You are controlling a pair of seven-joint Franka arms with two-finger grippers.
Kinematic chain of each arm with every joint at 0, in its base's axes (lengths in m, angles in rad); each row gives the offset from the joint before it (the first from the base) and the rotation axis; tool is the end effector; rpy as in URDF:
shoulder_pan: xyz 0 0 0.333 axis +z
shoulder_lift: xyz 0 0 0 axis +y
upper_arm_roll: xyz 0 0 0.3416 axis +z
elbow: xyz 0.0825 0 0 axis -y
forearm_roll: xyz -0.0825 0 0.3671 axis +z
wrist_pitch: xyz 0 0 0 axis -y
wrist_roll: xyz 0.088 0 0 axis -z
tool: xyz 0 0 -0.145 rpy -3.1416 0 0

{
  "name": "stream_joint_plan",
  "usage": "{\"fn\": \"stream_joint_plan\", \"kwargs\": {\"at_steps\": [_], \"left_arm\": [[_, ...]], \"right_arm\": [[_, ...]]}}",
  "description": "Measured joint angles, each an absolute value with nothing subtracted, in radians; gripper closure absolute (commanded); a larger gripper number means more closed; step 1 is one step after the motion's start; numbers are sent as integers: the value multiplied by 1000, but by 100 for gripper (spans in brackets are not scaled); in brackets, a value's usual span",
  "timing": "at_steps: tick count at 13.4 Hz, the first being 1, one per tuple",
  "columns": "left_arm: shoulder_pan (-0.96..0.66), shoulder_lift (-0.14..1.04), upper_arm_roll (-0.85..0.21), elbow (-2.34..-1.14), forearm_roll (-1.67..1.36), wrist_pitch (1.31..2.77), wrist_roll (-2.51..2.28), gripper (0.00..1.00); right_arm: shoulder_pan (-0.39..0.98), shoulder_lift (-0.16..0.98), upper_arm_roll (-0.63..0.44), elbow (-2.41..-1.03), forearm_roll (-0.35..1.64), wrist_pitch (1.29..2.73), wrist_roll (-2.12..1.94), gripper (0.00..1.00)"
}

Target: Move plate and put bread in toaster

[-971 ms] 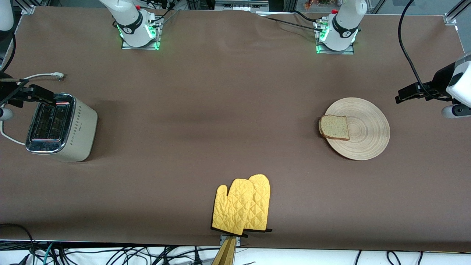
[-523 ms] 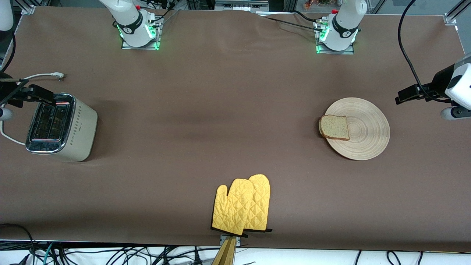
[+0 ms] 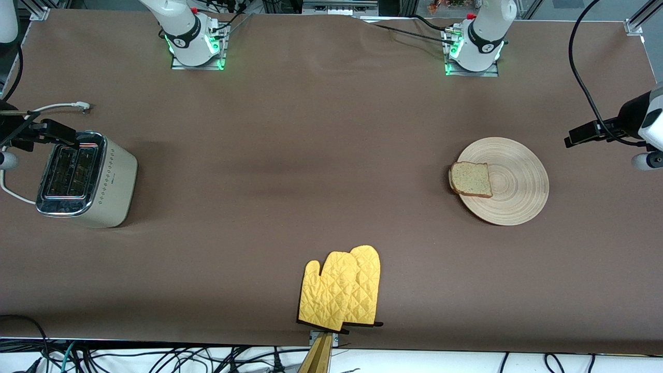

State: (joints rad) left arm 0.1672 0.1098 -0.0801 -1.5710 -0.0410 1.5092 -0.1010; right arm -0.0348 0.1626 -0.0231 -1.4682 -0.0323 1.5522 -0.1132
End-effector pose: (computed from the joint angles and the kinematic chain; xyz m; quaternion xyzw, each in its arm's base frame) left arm 0.5535 0.0443 0.5477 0.9916 0.0939 -0.0857 0.0243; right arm 0.5832 -0.0375 0.5657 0.9987 0.0280 -0.0407 0.0146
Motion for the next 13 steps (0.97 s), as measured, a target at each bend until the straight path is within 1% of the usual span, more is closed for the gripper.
{"fn": "stream_joint_plan", "kwargs": {"at_steps": [2,8,10,13], "left_arm": [[200,131,-71,-1593,-41,1538,-49,0],[295,264,20,-1715,-91,1777,269,0],[323,331,58,-1748,-155,1830,412,0],[426,486,73,-1759,-294,1853,679,0]], "right_arm": [[-35,163,-23,-1468,-32,1552,-113,0],[-37,163,-26,-1468,-31,1552,-113,0],[-39,163,-28,-1468,-31,1552,-113,0],[-41,164,-28,-1468,-31,1552,-113,0]]}}
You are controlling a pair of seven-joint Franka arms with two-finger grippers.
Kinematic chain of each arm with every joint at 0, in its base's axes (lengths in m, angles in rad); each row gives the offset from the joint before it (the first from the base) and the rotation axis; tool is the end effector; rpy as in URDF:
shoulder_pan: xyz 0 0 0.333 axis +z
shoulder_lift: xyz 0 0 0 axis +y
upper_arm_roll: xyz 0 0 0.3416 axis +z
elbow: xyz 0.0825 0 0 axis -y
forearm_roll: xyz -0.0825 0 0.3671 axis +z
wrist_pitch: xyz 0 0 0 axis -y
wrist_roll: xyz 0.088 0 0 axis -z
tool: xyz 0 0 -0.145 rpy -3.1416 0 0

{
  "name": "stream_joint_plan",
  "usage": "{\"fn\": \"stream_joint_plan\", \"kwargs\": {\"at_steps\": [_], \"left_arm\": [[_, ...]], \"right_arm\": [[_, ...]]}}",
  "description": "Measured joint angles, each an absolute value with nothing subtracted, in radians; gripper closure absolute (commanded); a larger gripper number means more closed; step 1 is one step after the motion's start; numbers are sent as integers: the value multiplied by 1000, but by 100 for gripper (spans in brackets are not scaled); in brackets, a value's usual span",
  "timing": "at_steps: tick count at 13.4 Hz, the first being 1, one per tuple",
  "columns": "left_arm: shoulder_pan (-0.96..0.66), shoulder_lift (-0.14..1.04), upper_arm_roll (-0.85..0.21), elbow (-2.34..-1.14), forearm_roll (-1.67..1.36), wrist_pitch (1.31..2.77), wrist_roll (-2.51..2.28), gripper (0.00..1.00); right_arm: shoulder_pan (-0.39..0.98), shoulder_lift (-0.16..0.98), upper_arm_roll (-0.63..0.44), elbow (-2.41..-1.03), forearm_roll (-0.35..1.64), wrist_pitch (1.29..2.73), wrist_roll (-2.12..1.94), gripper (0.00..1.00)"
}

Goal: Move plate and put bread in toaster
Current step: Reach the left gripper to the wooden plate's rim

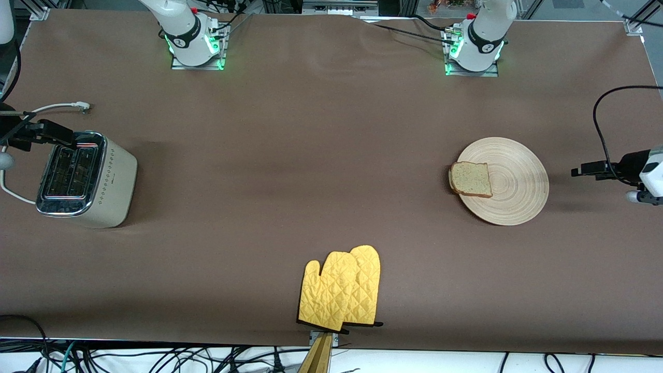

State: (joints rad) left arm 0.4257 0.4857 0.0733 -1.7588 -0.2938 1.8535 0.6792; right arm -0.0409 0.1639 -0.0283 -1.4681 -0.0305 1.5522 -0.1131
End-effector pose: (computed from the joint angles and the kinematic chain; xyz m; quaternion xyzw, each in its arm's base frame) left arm 0.5439 0.2553 0.2678 0.9749 -0.0214 -0.0962 0.1997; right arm 0.5831 -0.0436 0.5650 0.9988 0.0223 -0.0413 0.0139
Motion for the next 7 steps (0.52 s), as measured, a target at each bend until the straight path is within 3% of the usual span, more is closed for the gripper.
{"fn": "stream_joint_plan", "kwargs": {"at_steps": [7], "left_arm": [[538,654,49,-1756,-547,1772,918,0]], "right_arm": [[-41,164,-28,-1468,-29,1552,-113,0]]}}
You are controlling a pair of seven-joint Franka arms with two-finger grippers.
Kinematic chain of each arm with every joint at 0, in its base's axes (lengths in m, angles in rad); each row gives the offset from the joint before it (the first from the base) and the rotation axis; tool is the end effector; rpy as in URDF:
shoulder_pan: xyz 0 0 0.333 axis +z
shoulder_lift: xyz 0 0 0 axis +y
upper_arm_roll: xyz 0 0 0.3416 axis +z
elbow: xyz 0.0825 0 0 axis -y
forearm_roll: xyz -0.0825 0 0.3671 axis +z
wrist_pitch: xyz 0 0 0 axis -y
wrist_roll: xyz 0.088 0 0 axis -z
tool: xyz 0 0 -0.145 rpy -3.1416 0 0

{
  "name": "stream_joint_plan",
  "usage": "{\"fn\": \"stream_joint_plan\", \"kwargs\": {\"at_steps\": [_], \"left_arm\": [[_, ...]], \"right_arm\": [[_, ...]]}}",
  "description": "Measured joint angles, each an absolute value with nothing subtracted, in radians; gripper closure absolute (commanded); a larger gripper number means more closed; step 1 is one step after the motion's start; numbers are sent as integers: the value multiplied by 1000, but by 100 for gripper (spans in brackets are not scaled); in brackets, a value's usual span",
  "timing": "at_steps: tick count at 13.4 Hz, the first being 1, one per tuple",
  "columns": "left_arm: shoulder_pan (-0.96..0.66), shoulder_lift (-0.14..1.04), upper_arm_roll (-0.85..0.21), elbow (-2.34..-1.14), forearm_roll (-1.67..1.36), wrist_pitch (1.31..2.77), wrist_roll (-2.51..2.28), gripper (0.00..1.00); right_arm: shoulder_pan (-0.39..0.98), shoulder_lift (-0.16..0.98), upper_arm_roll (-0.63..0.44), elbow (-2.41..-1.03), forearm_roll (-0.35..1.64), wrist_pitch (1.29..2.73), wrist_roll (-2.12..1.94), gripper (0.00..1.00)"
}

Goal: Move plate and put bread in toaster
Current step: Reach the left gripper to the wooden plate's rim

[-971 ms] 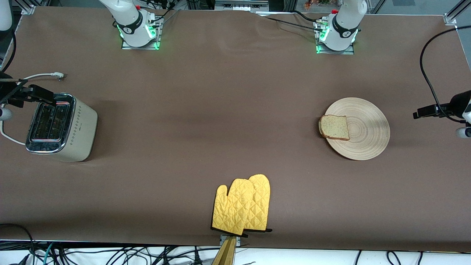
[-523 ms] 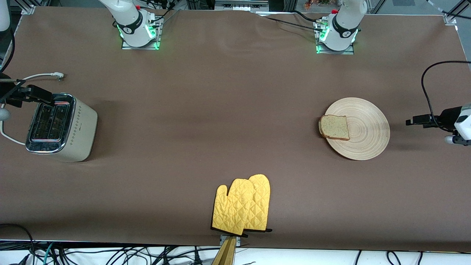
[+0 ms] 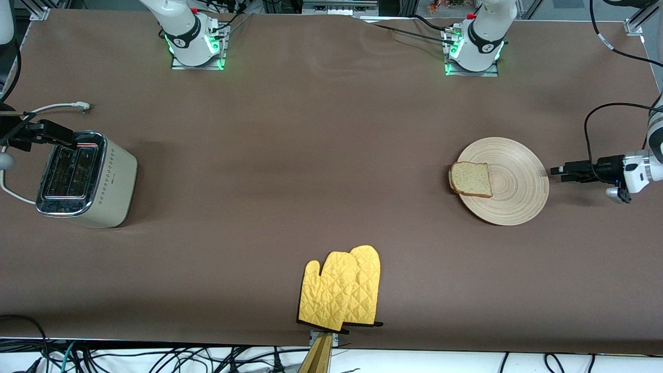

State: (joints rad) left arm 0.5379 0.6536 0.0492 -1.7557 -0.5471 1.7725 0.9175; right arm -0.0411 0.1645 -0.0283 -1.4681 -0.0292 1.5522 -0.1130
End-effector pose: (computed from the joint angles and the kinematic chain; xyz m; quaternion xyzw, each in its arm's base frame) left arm 0.5173 0.2650 0.1779 0.9281 -0.0189 -0.0694 0.3652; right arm 0.5833 -0.0435 0.5647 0.9988 0.0222 -0.0415 0.0132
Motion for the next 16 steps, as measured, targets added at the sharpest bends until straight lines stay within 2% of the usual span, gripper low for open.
{"fn": "stream_joint_plan", "kwargs": {"at_steps": [3,4,5,6,10,16], "left_arm": [[540,684,23,-1757,-582,1739,930,0],[540,693,18,-1757,-587,1738,932,3],[540,700,14,-1757,-588,1738,934,21],[540,705,11,-1757,-588,1738,936,43],[541,716,4,-1757,-588,1738,939,99],[552,733,-1,-1759,-596,1748,948,100]], "right_arm": [[-41,164,-28,-1468,-29,1552,-113,0],[-41,164,-28,-1468,-29,1552,-113,0],[-41,165,-28,-1468,-29,1552,-113,0],[-41,165,-28,-1468,-29,1552,-113,0],[-41,165,-29,-1468,-29,1552,-113,0],[-42,165,-29,-1468,-29,1552,-113,0]]}}
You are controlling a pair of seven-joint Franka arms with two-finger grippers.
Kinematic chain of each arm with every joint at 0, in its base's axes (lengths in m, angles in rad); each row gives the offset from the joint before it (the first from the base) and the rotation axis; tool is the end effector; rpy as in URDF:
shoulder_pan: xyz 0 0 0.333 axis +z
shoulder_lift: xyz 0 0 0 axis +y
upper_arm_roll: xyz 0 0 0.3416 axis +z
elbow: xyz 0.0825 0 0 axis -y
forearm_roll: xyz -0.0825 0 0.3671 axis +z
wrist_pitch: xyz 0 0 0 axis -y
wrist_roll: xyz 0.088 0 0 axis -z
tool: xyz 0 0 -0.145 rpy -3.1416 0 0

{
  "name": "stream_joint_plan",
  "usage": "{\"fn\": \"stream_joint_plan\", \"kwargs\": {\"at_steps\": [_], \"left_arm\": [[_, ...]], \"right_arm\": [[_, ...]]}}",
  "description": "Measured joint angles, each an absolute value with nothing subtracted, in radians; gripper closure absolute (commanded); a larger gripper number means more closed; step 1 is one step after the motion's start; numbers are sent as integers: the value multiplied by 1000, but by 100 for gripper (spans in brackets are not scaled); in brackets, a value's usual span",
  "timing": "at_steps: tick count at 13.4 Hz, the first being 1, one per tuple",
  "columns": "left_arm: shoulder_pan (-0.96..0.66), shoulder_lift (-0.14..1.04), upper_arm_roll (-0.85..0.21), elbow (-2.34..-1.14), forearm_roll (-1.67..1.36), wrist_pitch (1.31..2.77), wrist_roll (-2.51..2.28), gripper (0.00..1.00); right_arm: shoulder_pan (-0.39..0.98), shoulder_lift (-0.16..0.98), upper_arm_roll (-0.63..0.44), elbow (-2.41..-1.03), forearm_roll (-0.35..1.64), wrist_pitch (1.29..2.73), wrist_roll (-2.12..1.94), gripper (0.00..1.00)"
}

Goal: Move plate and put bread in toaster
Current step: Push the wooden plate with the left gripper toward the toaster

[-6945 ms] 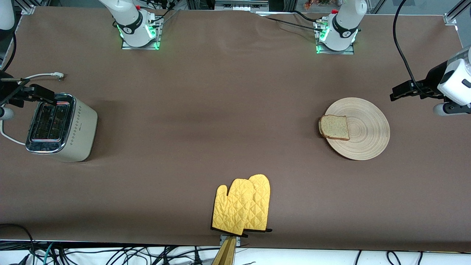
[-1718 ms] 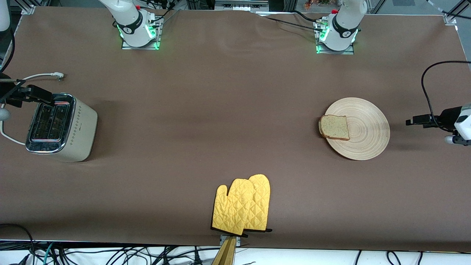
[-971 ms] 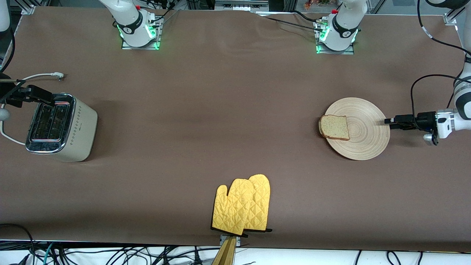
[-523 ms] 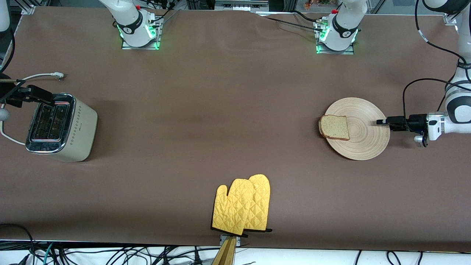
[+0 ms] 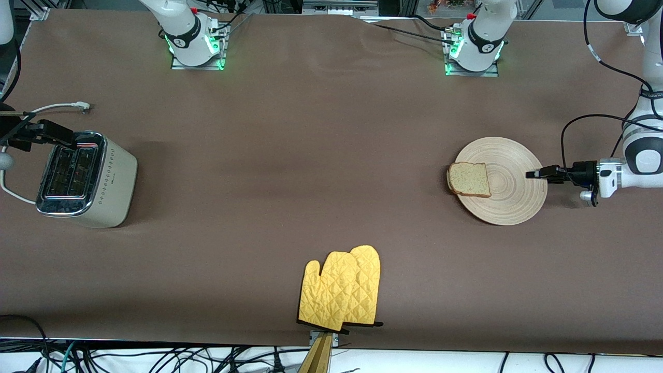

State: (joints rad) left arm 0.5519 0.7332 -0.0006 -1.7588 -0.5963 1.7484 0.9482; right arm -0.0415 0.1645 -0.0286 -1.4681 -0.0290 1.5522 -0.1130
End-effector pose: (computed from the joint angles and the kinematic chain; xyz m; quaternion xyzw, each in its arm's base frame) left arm 0.5159 0.2334 0.1362 0.9033 -0.0252 -0.0833 0.4202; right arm 0.5832 -0.0439 0.5647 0.9988 0.0218 -0.0415 0.0131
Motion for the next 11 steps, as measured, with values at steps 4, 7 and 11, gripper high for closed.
{"fn": "stream_joint_plan", "kwargs": {"at_steps": [4,7,11], "left_arm": [[553,734,-27,-1761,-596,1745,950,100],[552,731,-67,-1759,-644,1705,950,100],[548,728,-154,-1758,-753,1672,920,100]], "right_arm": [[-42,165,-29,-1468,-29,1552,-113,0],[-42,165,-29,-1468,-29,1552,-118,0],[-41,165,-28,-1468,-29,1553,-131,0]]}}
